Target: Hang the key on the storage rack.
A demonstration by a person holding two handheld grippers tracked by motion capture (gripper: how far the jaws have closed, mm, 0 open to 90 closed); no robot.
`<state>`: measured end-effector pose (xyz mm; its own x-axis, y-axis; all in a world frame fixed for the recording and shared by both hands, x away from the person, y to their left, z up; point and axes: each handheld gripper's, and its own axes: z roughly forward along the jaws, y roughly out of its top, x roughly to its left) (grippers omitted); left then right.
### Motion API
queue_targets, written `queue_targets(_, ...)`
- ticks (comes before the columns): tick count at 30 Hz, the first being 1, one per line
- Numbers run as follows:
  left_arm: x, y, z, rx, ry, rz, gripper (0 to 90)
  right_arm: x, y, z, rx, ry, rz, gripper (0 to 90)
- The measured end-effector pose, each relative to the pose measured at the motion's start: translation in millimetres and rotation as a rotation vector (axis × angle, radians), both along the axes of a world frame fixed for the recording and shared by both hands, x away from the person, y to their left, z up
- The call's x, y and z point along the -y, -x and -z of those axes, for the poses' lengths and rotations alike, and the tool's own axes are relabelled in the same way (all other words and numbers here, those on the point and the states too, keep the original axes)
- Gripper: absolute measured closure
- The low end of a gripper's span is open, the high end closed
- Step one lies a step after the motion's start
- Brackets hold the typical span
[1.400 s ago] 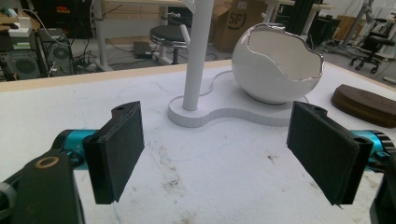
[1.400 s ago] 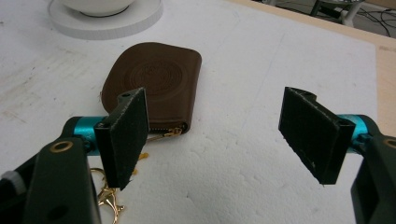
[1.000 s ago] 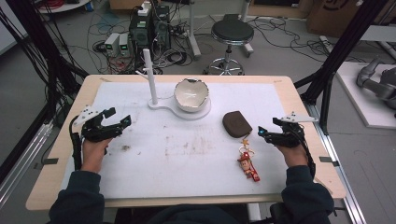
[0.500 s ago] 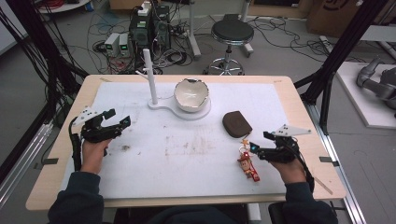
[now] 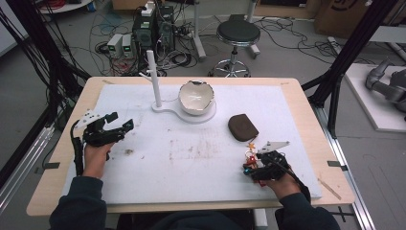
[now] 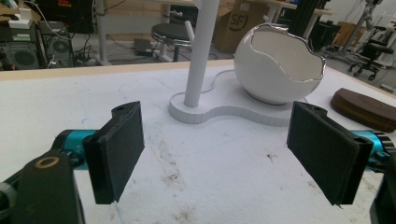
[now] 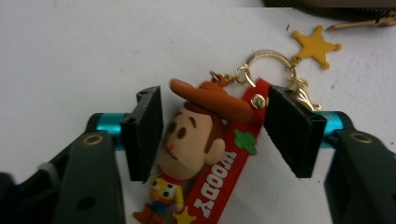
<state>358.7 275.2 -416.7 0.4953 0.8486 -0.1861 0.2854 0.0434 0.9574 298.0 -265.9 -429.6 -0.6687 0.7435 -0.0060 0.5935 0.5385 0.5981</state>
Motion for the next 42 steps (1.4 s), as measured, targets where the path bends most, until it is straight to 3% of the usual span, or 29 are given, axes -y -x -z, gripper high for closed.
queue_targets(2,-0.3,0.0,0.3,-0.002,0.002,0.0,18.9,-0.4,-1.9,2.6,-0.01,0.009,0.003,40.4)
queue_targets(4,-0.7,0.3,0.5,-0.002,0.004,-0.002,18.9,2.5,-3.4,0.6,0.011,0.009,0.003,53.1)
queue_targets(10,-1.1,1.0,0.4,-0.004,0.0,-0.007,18.9,3.9,-12.9,-1.5,0.072,0.022,-0.022,54.0)
queue_targets(11,-1.1,1.1,0.5,-0.004,0.0,-0.008,19.0,5.4,-16.5,-4.8,0.097,-0.015,-0.032,54.1)
queue_targets(13,-1.1,1.5,0.9,-0.005,0.0,-0.009,19.0,6.4,-17.6,-7.2,0.11,-0.041,-0.033,54.1)
queue_targets(14,-1.2,1.6,1.1,-0.006,-0.002,-0.009,19.0,7.5,-18.7,-12.4,0.138,-0.087,-0.036,54.1)
queue_targets(16,-1.3,1.6,1.2,-0.008,-0.005,-0.009,19.0,8.2,-19.5,-14.8,0.15,-0.109,-0.04,54.1)
queue_targets(20,-1.5,1.7,1.5,-0.008,-0.005,-0.011,19.1,10.8,-23.6,-22.5,0.181,-0.206,-0.058,54.1)
queue_targets(21,-1.5,1.7,1.5,-0.009,-0.004,-0.011,19.1,10.7,-26.3,-26.5,0.181,-0.253,-0.061,54.1)
queue_targets(24,-1.9,1.5,1.7,-0.009,-0.005,-0.012,19.3,9.1,-31.1,-33.2,0.191,-0.292,-0.073,54.2)
queue_targets(31,-1.9,1.6,1.5,-0.008,-0.002,-0.011,19.4,-1.6,-47.7,-53.1,0.239,-0.324,-0.107,54.2)
queue_targets(35,-1.0,1.6,1.4,-0.005,0.005,-0.002,21.1,-18.2,-64.4,-75.3,0.278,-0.328,-0.179,54.1)
queue_targets(37,-0.6,1.7,1.2,-0.004,0.005,0.003,21.3,-21.3,-66.5,-78.4,0.283,-0.329,-0.193,54.2)
queue_targets(42,4.1,1.8,0.3,0.003,0.014,0.041,26.1,-49.2,-82.6,-94.9,0.299,-0.336,-0.268,54.2)
